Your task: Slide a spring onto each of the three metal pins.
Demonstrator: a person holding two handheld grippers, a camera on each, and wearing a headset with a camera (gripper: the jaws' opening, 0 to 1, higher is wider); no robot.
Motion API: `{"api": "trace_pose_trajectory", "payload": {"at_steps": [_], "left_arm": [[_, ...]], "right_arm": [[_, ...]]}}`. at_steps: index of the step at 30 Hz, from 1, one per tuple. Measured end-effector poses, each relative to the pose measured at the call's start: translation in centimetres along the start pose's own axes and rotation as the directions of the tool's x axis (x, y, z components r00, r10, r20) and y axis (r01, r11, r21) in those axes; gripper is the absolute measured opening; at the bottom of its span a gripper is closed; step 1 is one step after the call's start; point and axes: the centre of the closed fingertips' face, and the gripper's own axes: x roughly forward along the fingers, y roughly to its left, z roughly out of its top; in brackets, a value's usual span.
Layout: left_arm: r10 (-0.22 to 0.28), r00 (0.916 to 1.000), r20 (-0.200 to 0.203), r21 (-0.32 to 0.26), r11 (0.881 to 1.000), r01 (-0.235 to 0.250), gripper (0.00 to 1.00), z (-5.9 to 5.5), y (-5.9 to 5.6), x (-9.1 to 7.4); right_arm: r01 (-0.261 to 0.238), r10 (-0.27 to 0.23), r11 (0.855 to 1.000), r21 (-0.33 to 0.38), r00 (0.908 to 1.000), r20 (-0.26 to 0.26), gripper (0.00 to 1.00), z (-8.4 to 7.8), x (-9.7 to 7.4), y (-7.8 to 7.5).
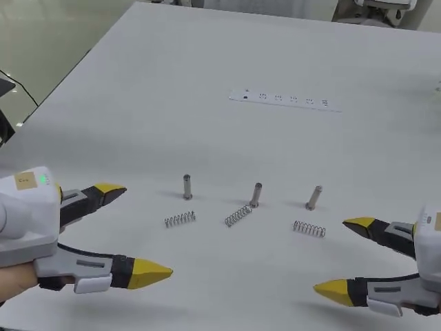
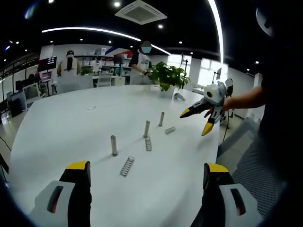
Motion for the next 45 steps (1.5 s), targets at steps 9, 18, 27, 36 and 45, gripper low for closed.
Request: {"api": "trace_pose_trajectory", "payload": {"at_steps": [9,18,27,36,45], "left_arm": [[0.004,1.0000,0.000,0.001,1.000,-0.004,0.96,-0.1,0.0,-0.2],[0.006,1.0000,-0.006,-0.001,1.000,-0.006,0.96,-0.4,0.1,-0.4],[0.004,1.0000,-0.007,-0.002,1.000,-0.004,0.96,-0.4,0.0,-0.3],[0.004,0.9999,-0.010,-0.002,1.000,-0.004,0.96,-0.5,-0.1,-0.3],[0.004,0.9999,-0.014,0.001,1.000,-0.004,0.96,-0.5,0.0,-0.4]], "right_arm": [[-0.004,0.003,1.000,-0.005,0.9997,-0.023,0.70,0.2,0.7,-0.3],[-0.011,0.009,1.000,-0.029,0.9984,-0.055,0.62,0.5,1.1,-0.9],[-0.024,0.018,0.999,-0.046,0.9942,-0.106,0.52,0.1,1.9,-1.3],[-0.037,0.028,0.998,-0.057,0.9888,-0.146,0.46,-0.1,2.8,-2.0],[-0.047,0.035,0.997,-0.060,0.9832,-0.179,0.40,-0.3,3.5,-2.7]]}}
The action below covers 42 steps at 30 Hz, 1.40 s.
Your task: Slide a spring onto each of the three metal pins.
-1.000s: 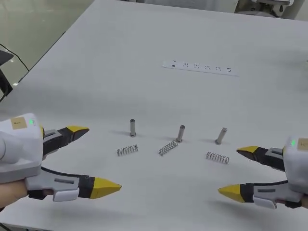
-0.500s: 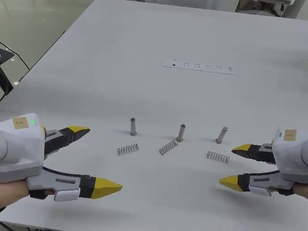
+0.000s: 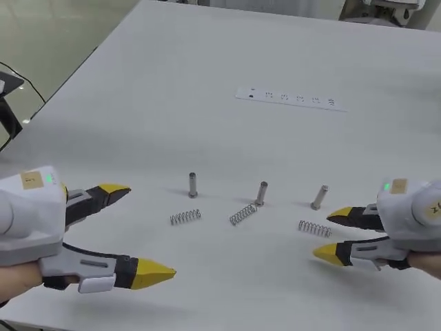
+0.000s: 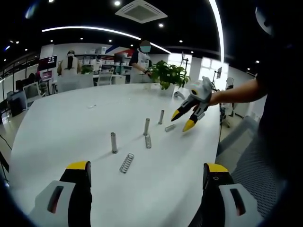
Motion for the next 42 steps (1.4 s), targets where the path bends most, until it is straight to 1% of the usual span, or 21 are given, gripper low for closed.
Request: {"api": "trace_pose_trajectory", "payload": {"at_steps": [6,9,11,17,19,26,32,38,42], "left_arm": [[-0.003,1.0000,-0.003,0.004,1.000,0.003,0.95,0.0,0.0,0.0],[-0.007,1.0000,-0.005,0.004,1.000,0.007,0.95,0.1,-0.1,0.2],[-0.009,1.0000,-0.004,0.004,1.000,0.009,0.95,0.1,-0.1,0.2],[-0.013,0.9998,-0.014,0.011,1.000,0.014,0.95,-0.1,-0.1,0.3],[-0.012,0.9999,-0.011,0.009,1.000,0.012,0.95,-0.1,0.0,0.3],[-0.007,0.9999,-0.010,0.006,1.000,0.007,0.95,-0.2,0.2,0.1],[-0.012,0.9998,-0.013,0.008,1.000,0.012,0.95,-0.3,0.0,0.3],[-0.014,0.9998,-0.016,0.011,1.000,0.014,0.95,-0.3,0.0,0.3],[-0.015,0.9998,-0.015,0.012,1.000,0.015,0.95,-0.3,0.0,0.3]], "right_arm": [[-0.016,0.016,1.000,-0.019,0.9994,-0.032,0.35,0.0,0.2,-0.4],[-0.027,0.024,0.999,-0.045,0.9973,-0.070,0.30,-0.3,0.3,-0.6],[-0.032,0.027,0.998,-0.053,0.9960,-0.086,0.30,-0.4,0.5,-0.9],[-0.046,0.040,0.997,-0.064,0.9946,-0.096,0.26,-0.2,1.1,-1.3],[-0.060,0.053,0.997,-0.054,0.9920,-0.114,0.24,-0.6,1.4,-1.3],[-0.071,0.060,0.995,-0.066,0.9868,-0.150,0.19,-0.9,1.6,-1.5],[-0.079,0.066,0.995,-0.068,0.9828,-0.172,0.15,-1.2,1.7,-1.8],[-0.089,0.069,0.992,-0.094,0.9768,-0.203,0.10,-1.6,2.0,-1.6],[-0.089,0.069,0.992,-0.093,0.9775,-0.200,0.09,-1.7,2.1,-1.6]]}}
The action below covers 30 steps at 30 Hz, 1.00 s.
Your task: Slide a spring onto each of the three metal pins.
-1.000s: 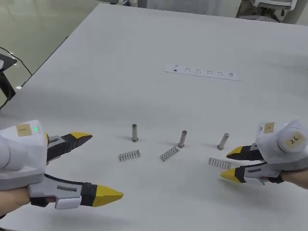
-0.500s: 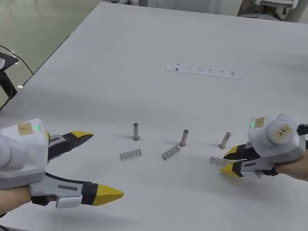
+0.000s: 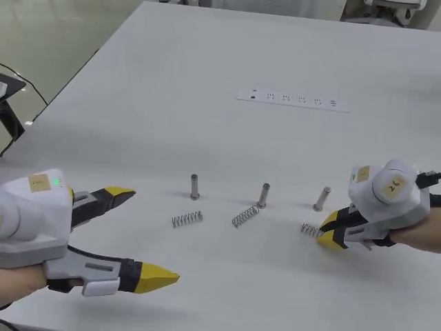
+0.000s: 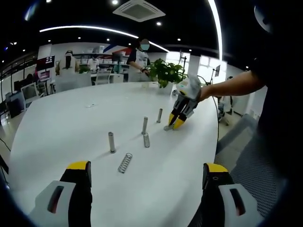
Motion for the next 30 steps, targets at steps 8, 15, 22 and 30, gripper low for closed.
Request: {"api": "trace_pose_trajectory", "payload": {"at_steps": [8,15,22,30], "left_arm": [[-0.014,0.9998,-0.014,0.010,1.000,0.014,0.95,-0.2,-0.5,0.4],[-0.018,0.9998,-0.009,0.009,1.000,0.018,0.95,0.1,-0.7,0.7],[-0.031,0.9994,-0.018,0.013,0.999,0.031,0.94,-0.1,-1.1,1.1],[-0.067,0.9974,-0.026,0.038,0.997,0.068,0.93,0.7,-1.7,2.2]], "right_arm": [[0.008,-0.007,1.000,-0.017,0.9998,0.017,0.08,0.4,-0.8,0.5],[0.013,-0.012,0.999,-0.046,0.9998,0.018,0.08,1.2,-1.9,1.1],[0.000,0.002,0.996,-0.084,0.9998,0.022,0.08,2.2,-2.6,1.9],[-0.026,0.031,0.993,-0.118,0.9985,0.044,0.08,3.9,-3.4,3.6]]}}
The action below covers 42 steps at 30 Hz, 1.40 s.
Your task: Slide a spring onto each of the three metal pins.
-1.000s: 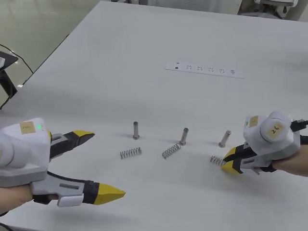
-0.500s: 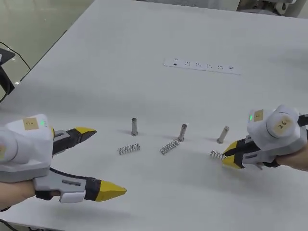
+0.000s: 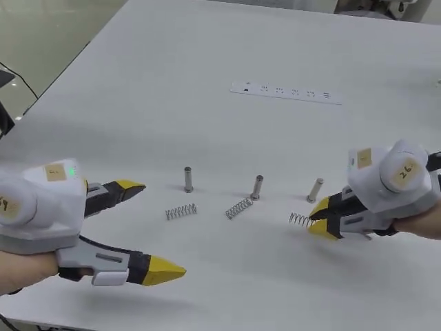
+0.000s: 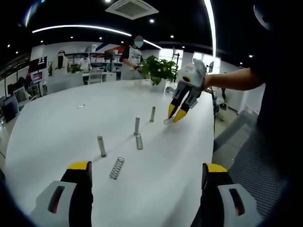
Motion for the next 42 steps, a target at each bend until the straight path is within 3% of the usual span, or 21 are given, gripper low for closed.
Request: {"api": "trace_pose_trajectory", "payload": {"at_steps": [19,28,32,33,42], "left_arm": [[-0.105,0.9940,-0.031,0.053,0.993,0.107,0.87,1.2,-1.9,3.5],[-0.151,0.9881,-0.027,0.074,0.985,0.153,0.82,2.5,-2.7,5.4],[-0.176,0.9839,-0.034,0.080,0.981,0.178,0.77,2.5,-3.4,6.3],[-0.198,0.9795,-0.039,0.072,0.977,0.200,0.76,2.4,-3.9,6.7],[-0.225,0.9736,-0.039,0.085,0.970,0.228,0.59,2.7,-4.8,8.1]], "right_arm": [[-0.033,0.034,0.996,-0.084,0.9993,0.015,0.08,2.2,-0.1,1.6],[-0.047,0.049,0.993,-0.112,0.9987,0.014,0.08,2.9,0.1,2.3],[-0.052,0.055,0.991,-0.121,0.9984,0.018,0.08,3.2,0.1,2.5],[-0.052,0.055,0.991,-0.122,0.9983,0.019,0.08,3.3,0.1,2.5],[-0.067,0.070,0.989,-0.135,0.9974,0.018,0.08,3.7,0.2,3.2]]}}
